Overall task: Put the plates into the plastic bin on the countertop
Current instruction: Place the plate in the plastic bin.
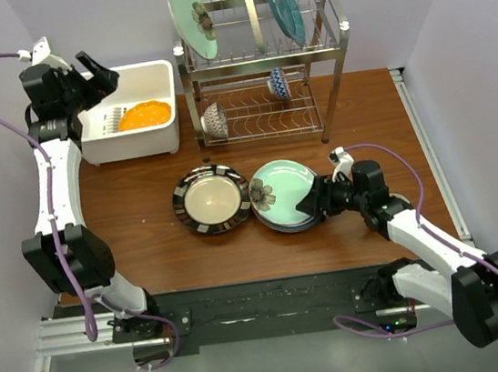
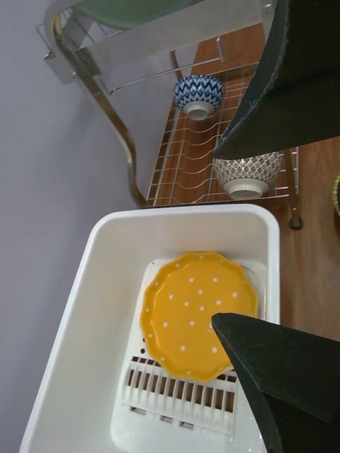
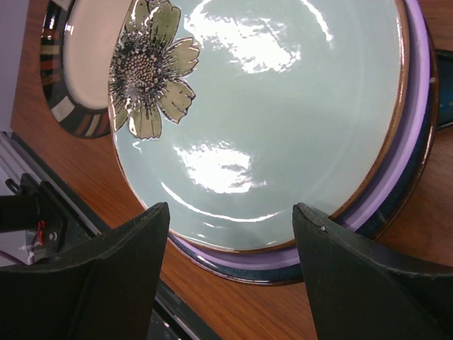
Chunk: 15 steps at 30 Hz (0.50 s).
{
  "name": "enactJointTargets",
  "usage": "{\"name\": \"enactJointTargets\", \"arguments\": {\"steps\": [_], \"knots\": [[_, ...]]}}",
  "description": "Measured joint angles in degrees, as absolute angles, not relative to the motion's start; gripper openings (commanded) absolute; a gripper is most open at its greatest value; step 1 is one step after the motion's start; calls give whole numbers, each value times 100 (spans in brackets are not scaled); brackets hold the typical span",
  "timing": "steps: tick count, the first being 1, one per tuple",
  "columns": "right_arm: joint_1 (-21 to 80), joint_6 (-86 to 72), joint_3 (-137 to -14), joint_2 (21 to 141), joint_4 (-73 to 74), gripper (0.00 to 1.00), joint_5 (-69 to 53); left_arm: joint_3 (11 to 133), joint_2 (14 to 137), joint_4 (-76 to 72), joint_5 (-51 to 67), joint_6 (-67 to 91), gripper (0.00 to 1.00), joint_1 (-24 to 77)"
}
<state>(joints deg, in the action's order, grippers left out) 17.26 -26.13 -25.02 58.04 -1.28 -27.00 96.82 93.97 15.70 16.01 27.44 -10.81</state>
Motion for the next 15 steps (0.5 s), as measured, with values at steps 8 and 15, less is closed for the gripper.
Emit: {"name": "enactJointTargets", "arguments": {"steps": [8, 15], "knots": [[1726, -2582, -2775, 5728, 462, 74, -2300, 8624, 8611, 1555, 1782, 2703, 94, -773], [1726, -2589, -2982, 5590, 836, 74, -2134, 7728, 8031, 1715, 1802, 2519, 94, -349]]}}
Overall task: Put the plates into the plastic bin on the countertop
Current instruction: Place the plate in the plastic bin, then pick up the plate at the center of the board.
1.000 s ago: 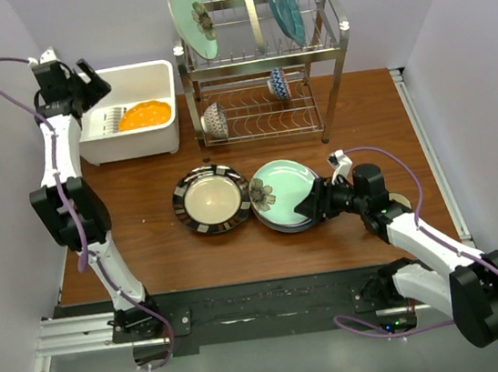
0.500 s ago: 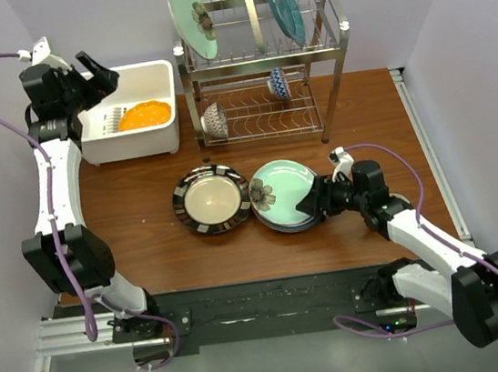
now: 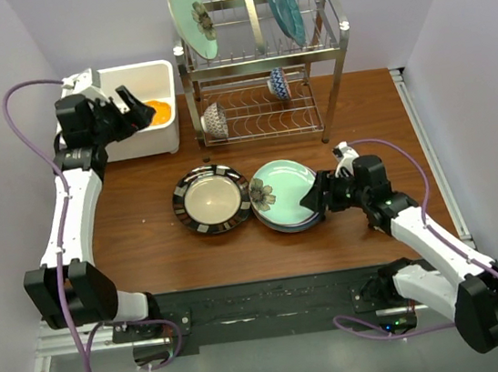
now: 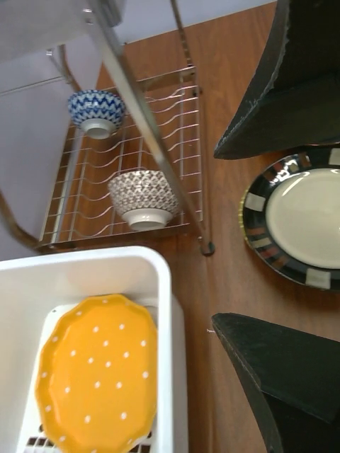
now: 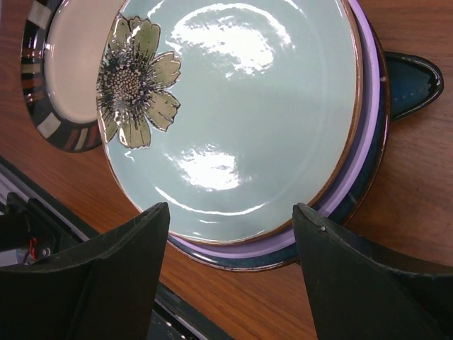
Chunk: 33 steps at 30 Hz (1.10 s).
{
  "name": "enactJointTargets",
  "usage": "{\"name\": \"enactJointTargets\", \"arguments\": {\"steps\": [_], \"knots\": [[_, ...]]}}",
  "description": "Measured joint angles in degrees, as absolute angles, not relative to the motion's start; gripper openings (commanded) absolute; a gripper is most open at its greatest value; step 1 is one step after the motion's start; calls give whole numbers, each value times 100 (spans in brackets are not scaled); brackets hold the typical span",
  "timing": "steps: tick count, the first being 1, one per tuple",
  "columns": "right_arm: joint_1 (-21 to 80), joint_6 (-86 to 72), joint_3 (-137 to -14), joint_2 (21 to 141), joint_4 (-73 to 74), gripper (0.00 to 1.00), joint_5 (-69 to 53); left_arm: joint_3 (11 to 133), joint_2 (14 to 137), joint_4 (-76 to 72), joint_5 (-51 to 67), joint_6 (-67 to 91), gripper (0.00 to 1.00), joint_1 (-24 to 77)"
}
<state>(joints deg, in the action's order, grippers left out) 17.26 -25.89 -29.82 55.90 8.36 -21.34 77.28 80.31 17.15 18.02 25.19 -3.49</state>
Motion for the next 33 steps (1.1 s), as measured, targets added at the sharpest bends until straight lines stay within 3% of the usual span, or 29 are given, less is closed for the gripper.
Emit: {"name": "enactJointTargets", "arguments": {"steps": [15, 33], "knots": [[1726, -2611, -3409, 5450, 1472, 71, -1695, 6831, 7693, 2209, 2034, 2082, 93, 86], [1726, -2816, -3409, 5999, 1382, 68, -1249, 6759, 8071, 2499, 2539, 1737, 91, 1577]]}}
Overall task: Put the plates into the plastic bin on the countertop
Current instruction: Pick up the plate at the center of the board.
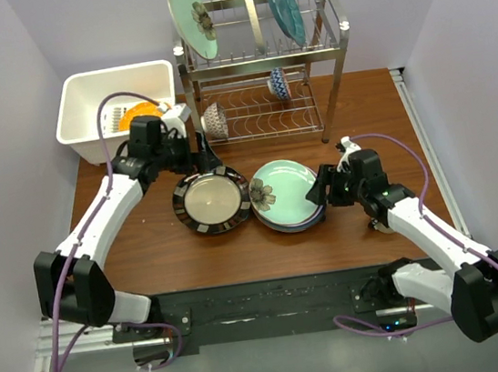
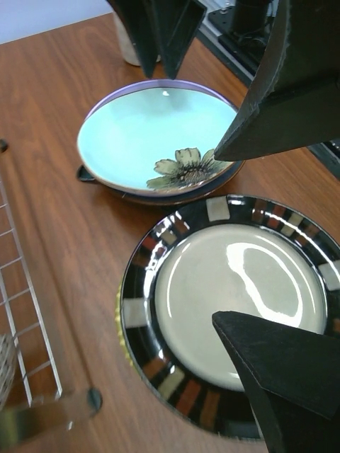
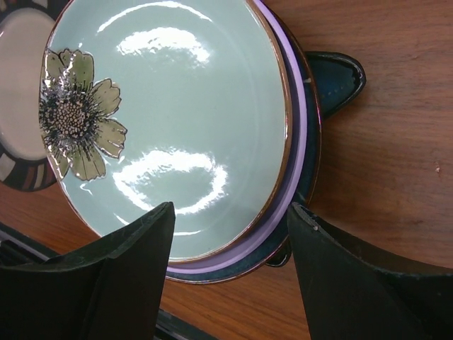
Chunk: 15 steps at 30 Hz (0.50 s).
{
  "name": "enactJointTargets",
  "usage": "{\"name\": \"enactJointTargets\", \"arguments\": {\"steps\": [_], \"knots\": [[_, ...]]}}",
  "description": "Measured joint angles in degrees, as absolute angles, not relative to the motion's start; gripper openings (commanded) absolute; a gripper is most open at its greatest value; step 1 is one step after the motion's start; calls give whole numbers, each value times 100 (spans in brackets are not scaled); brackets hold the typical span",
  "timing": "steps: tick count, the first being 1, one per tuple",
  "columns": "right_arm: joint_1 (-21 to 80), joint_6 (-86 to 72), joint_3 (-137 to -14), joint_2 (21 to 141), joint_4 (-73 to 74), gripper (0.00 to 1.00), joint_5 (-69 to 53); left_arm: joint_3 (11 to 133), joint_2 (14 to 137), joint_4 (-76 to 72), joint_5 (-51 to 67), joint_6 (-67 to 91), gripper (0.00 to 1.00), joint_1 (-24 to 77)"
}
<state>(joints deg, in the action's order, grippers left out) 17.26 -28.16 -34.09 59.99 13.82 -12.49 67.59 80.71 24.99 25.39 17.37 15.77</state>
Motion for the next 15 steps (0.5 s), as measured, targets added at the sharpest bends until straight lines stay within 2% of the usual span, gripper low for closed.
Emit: {"name": "enactJointTargets", "arguments": {"steps": [15], "knots": [[1726, -2891, -3404, 6108, 823, 67, -1299, 6759, 8501, 2497, 2495, 1737, 89, 2078]]}}
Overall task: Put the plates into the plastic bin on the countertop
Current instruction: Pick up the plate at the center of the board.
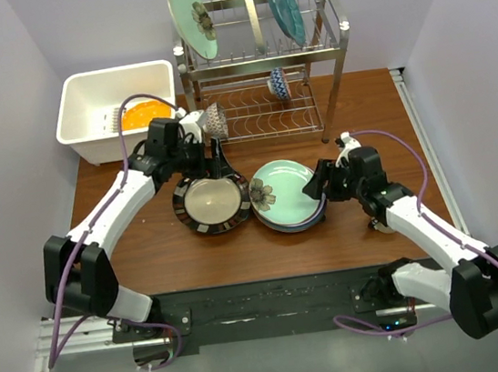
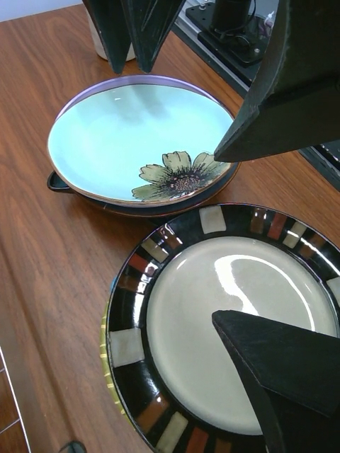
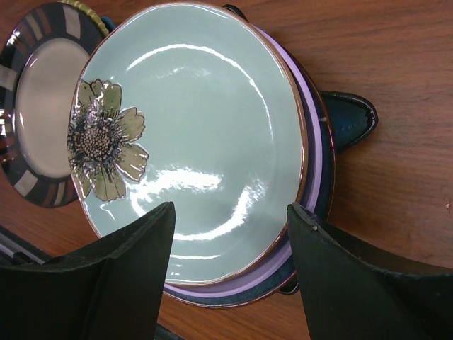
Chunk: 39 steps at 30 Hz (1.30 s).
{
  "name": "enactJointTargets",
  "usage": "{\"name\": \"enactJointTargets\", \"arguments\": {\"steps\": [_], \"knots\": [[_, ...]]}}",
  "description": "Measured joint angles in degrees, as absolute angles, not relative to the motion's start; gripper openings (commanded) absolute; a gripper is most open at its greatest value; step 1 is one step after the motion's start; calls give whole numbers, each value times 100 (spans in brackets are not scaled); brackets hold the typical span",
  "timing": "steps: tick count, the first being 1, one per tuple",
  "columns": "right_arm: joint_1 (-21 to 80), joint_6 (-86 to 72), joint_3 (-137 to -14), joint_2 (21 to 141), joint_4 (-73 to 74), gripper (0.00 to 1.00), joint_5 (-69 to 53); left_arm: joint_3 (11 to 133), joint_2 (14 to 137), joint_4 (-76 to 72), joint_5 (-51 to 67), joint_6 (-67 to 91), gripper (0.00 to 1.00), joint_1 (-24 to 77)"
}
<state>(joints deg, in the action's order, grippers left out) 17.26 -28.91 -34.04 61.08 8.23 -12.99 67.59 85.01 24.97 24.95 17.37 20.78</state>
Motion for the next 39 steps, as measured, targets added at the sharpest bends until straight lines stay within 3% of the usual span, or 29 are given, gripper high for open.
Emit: {"name": "enactJointTargets", "arguments": {"steps": [39], "knots": [[2412, -2792, -3627, 6615, 932, 66, 54, 6571, 8844, 2327, 2471, 1806, 88, 2574]]}}
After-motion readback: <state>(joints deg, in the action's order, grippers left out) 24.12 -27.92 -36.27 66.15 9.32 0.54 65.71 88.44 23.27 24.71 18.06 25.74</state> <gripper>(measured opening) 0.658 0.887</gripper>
